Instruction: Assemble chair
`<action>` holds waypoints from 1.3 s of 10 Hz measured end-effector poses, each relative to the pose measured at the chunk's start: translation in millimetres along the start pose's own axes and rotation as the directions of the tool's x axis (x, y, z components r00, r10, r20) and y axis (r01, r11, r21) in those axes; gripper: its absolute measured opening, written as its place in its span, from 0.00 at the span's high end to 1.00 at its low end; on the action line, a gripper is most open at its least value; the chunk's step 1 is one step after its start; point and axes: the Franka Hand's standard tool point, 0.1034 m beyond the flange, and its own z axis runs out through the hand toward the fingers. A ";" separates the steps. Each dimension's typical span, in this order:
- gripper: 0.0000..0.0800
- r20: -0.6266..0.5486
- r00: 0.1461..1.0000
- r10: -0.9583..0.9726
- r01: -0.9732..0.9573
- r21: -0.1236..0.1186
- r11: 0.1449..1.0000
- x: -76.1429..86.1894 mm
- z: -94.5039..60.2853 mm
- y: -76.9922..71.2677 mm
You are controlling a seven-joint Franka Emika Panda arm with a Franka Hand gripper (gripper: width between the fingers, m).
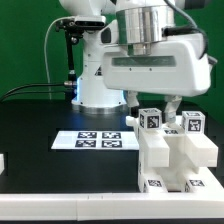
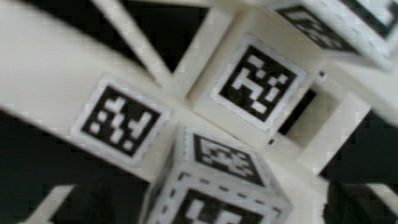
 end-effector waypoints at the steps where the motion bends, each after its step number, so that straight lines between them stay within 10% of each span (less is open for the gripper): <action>1: 0.21 0.002 0.987 -0.159 0.159 -0.001 0.987 2.3 -0.5 1.6; 5: 0.19 0.004 0.893 -0.450 0.450 -0.003 0.893 1.1 0.0 1.1; 6: 0.19 0.000 0.738 -0.675 0.675 -0.025 0.738 2.5 -0.5 1.1; 9: 0.20 0.001 0.728 -0.685 0.685 -0.026 0.728 2.4 -0.3 1.2; 11: 0.64 -0.003 0.826 -0.563 0.563 -0.024 0.826 1.9 -0.2 0.7; 13: 0.65 -0.008 0.902 -0.432 0.432 -0.023 0.901 1.9 -0.6 0.3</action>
Offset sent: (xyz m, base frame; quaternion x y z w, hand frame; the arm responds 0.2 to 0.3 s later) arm 0.0000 0.0000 0.0000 0.0000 0.0000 -0.1296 0.9916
